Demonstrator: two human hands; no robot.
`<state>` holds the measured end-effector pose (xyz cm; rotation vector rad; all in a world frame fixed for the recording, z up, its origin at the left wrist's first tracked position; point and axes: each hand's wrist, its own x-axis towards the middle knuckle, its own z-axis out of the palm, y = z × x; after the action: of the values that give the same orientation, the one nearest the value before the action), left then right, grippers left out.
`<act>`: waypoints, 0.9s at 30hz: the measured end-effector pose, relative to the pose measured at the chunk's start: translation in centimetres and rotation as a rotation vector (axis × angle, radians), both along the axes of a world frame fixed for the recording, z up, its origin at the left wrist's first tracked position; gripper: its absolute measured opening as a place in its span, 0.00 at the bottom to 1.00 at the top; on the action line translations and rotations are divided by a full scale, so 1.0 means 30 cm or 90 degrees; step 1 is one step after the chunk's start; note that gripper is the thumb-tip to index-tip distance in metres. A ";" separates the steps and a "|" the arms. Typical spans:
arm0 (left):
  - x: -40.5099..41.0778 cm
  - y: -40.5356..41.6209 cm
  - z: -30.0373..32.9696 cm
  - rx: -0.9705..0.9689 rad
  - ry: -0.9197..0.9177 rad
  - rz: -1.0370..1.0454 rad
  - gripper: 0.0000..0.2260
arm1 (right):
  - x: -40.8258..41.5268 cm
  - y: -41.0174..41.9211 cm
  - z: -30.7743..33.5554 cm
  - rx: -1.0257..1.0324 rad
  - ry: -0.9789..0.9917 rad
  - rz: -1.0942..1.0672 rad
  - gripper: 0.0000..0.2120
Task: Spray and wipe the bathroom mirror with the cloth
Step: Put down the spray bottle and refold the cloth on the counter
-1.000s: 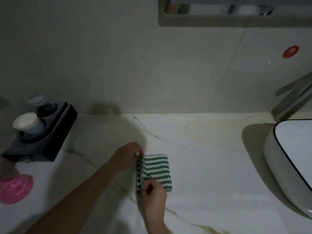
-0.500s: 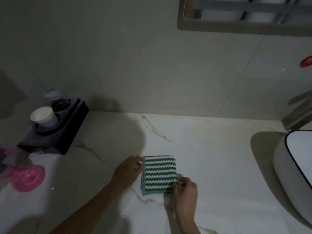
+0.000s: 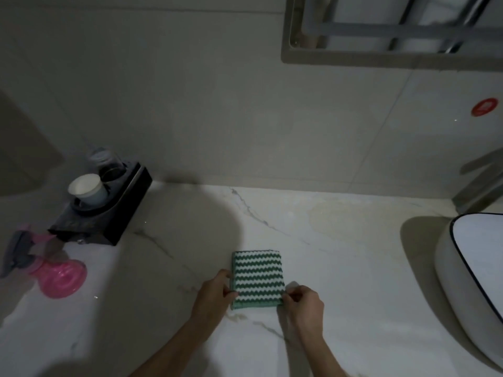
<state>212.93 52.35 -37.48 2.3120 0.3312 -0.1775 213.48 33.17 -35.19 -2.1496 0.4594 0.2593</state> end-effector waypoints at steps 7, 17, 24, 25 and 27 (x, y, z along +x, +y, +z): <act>-0.041 -0.051 -0.032 0.108 -0.019 0.033 0.12 | 0.003 -0.002 -0.012 -0.031 -0.011 0.038 0.06; -0.051 -0.115 0.006 0.025 0.100 0.178 0.14 | 0.051 0.013 -0.023 0.033 0.098 0.076 0.03; -0.050 -0.116 0.051 -0.105 0.144 0.207 0.11 | 0.095 -0.029 0.028 0.448 0.226 -0.059 0.05; -0.053 -0.120 0.052 -0.123 0.145 0.203 0.12 | 0.098 -0.032 0.034 0.484 0.234 -0.068 0.02; -0.059 -0.123 0.054 -0.151 0.131 0.209 0.11 | 0.101 -0.037 0.046 0.540 0.247 -0.085 0.02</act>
<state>211.15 48.66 -35.88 1.9775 0.7470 -0.2747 216.50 32.06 -33.80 -1.2347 0.5775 0.6672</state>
